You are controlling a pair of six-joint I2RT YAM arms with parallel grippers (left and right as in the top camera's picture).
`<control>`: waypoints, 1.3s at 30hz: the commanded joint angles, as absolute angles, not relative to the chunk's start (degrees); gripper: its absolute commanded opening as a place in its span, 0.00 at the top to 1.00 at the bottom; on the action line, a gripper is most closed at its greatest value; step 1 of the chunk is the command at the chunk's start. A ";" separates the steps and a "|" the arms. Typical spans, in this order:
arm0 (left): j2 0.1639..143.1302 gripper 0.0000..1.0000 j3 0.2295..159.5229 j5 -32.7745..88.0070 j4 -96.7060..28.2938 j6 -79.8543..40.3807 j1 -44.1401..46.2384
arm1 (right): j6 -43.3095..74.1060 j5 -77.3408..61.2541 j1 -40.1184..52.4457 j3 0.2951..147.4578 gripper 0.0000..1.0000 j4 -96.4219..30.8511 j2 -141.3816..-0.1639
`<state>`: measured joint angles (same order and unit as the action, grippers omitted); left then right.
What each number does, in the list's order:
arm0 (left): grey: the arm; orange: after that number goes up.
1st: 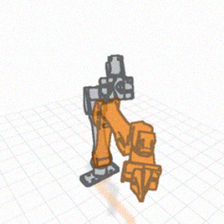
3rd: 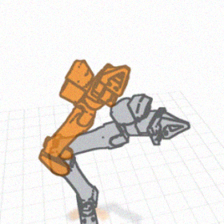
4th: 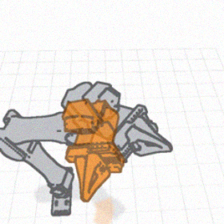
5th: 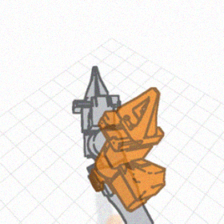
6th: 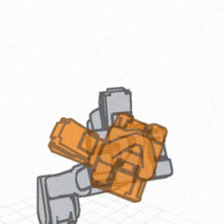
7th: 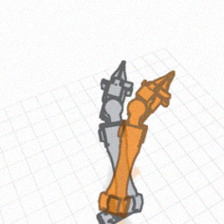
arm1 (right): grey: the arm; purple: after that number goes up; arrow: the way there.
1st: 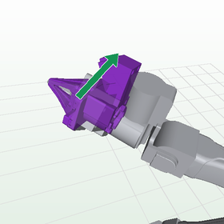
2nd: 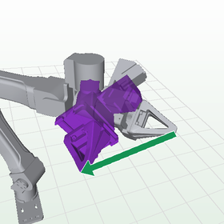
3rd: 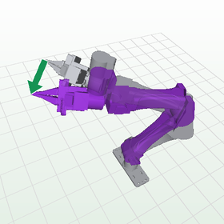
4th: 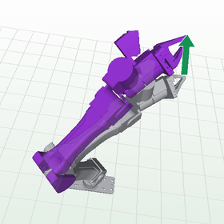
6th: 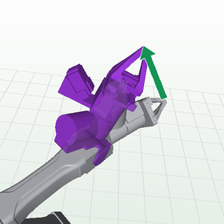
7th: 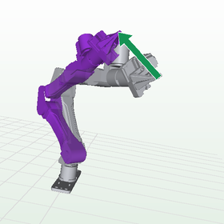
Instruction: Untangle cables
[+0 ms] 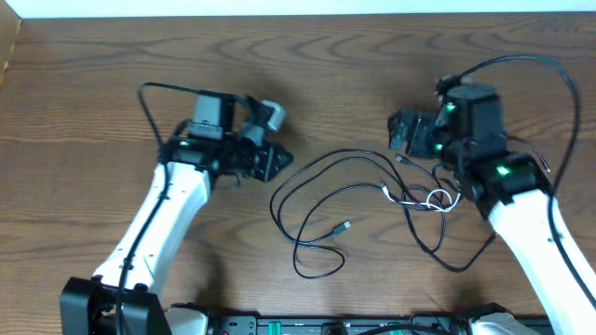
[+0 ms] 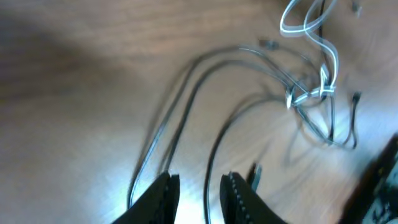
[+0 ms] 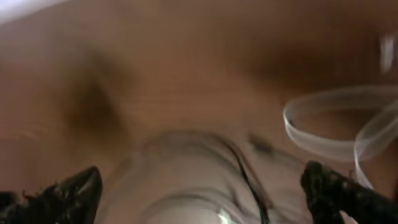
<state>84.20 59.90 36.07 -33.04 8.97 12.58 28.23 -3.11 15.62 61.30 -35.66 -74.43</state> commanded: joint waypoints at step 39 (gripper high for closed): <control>83.90 0.69 59.79 25.85 -40.25 13.47 19.38 | 44.93 7.22 19.18 40.01 0.51 -20.47 -83.92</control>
